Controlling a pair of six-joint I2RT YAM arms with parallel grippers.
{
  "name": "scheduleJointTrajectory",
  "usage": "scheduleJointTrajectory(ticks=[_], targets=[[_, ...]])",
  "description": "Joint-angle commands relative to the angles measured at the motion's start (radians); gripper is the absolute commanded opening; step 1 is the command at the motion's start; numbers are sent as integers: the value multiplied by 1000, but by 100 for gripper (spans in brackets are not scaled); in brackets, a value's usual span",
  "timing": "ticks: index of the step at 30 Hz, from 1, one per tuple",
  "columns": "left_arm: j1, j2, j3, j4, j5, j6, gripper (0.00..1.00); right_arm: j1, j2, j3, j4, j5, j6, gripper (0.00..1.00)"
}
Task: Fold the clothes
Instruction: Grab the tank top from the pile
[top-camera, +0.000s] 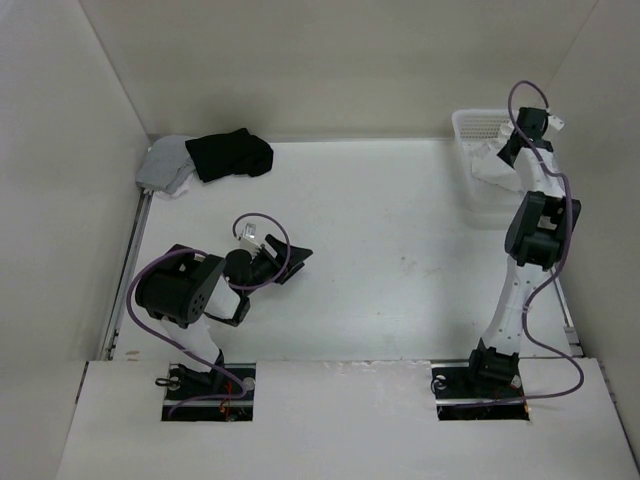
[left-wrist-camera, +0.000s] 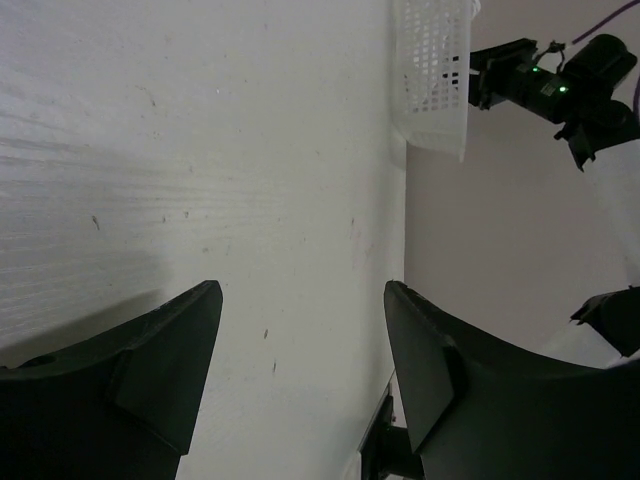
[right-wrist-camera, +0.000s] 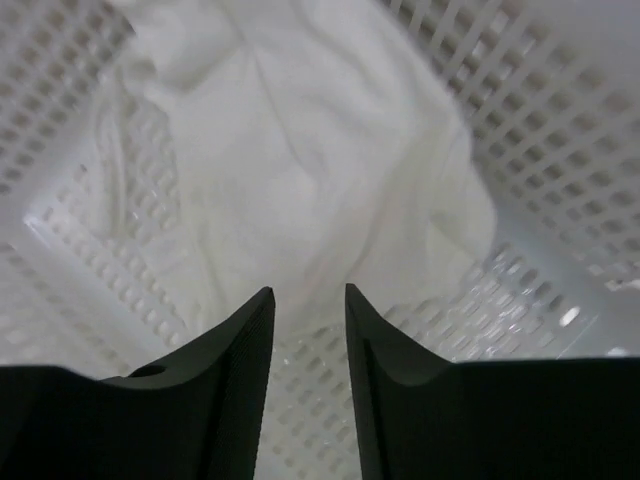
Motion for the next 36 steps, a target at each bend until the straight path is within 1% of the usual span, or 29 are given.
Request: scheduleJointTrajectory(ticks=[1, 5, 8, 11, 14, 16, 17, 18, 19, 20, 21, 22, 23, 24, 25, 26, 27, 29, 31, 36], targets=[[-11, -6, 13, 209, 13, 9, 64, -58, -39, 43, 31, 72, -66, 50], [-15, -6, 11, 209, 12, 13, 64, -63, -30, -17, 45, 184, -107, 61], [-18, -1, 13, 209, 12, 13, 64, -58, 22, 46, 5, 215, -121, 69], [-18, 0, 13, 209, 12, 13, 64, -41, 133, 196, -102, 229, -118, 70], [-14, 5, 13, 209, 10, 10, 64, -23, 219, 348, -196, 251, -144, 66], [-11, 12, 14, 212, 12, 3, 64, -21, 286, 467, -267, 226, -181, 66], [-11, 14, 14, 213, 15, 2, 64, -21, 321, 532, -311, 216, -183, 64], [-9, 13, 14, 213, 15, 2, 64, -21, 335, 557, -327, 204, -190, 58], [-8, 9, 14, 213, 15, 2, 64, -21, 337, 560, -328, 192, -192, 46], [-6, 9, 13, 213, 15, 2, 64, -21, 337, 560, -328, 187, -192, 40], [-6, 8, 11, 213, 13, 2, 64, -21, 337, 560, -333, 181, -186, 31], [-3, 8, 9, 213, 12, 2, 64, -21, 331, 552, -334, 169, -178, 18], [-3, 8, 9, 213, 12, 2, 64, -21, 317, 528, -327, 167, -169, 11], [-3, 11, 9, 213, 10, 2, 64, -21, 278, 456, -284, 170, -149, 2], [-6, 14, 11, 213, 10, 2, 64, -21, 247, 406, -244, 164, -138, 0], [-9, 17, 14, 213, 10, 2, 64, -21, 195, 321, -169, 154, -131, 0], [-12, 20, 16, 213, 10, 3, 64, -21, 109, 195, -44, 134, -120, 0], [-18, 20, 20, 212, 10, 8, 64, -17, -12, 50, 125, 91, -111, 0], [-21, 16, 22, 209, 6, 14, 64, -9, -120, -12, 211, 62, -91, 0], [-32, 2, 29, 196, -1, 31, 64, 19, -360, -75, 293, -23, -34, 0]])
